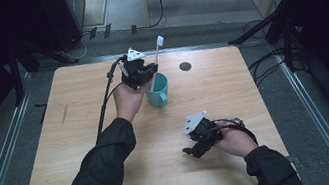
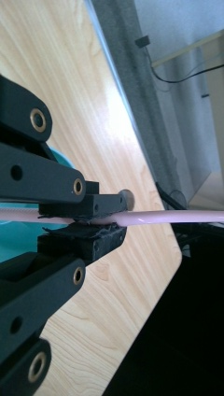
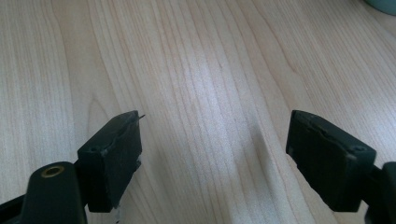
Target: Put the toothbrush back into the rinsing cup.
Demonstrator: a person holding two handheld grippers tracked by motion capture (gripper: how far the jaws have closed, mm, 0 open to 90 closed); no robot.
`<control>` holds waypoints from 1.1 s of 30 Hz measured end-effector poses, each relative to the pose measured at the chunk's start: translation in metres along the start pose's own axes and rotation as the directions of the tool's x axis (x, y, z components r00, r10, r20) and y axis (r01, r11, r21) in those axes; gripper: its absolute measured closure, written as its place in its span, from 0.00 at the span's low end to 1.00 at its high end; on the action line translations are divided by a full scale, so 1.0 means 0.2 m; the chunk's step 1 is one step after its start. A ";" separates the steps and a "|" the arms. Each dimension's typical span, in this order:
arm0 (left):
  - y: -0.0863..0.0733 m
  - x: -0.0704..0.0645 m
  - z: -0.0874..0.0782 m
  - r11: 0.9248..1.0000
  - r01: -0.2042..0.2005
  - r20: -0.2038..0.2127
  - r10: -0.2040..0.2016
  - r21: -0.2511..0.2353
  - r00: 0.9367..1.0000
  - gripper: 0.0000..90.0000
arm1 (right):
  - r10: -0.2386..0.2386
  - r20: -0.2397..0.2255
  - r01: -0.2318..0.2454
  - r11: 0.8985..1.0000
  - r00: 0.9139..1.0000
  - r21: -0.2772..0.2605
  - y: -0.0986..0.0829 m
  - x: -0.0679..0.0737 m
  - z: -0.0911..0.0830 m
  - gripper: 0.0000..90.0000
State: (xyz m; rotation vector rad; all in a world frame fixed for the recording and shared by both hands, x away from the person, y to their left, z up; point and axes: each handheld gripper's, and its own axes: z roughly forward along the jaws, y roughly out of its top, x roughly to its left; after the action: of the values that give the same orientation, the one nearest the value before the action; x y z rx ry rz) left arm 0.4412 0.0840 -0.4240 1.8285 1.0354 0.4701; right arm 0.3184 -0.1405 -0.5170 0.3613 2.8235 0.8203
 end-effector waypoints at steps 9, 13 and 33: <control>-0.08 0.00 0.04 0.997 -0.010 -0.007 0.010 0.073 1.000 0.94 | -0.005 -0.007 0.005 1.000 1.000 0.005 0.00 0.00 0.01 0.20; -0.10 0.00 0.04 0.997 0.008 -0.004 -0.008 0.077 1.000 0.94 | -0.004 -0.007 0.004 1.000 1.000 0.008 0.00 0.00 0.01 0.20; -0.18 0.01 0.12 0.980 0.014 -0.018 -0.011 0.199 1.000 0.93 | -0.007 -0.014 0.007 1.000 1.000 0.015 0.00 0.01 0.01 0.20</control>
State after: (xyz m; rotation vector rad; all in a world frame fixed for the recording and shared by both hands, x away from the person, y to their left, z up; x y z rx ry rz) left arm 0.4431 0.0781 -0.4669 1.9962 1.1387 0.3856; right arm 0.3177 -0.1384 -0.5193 0.3485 2.8435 0.8043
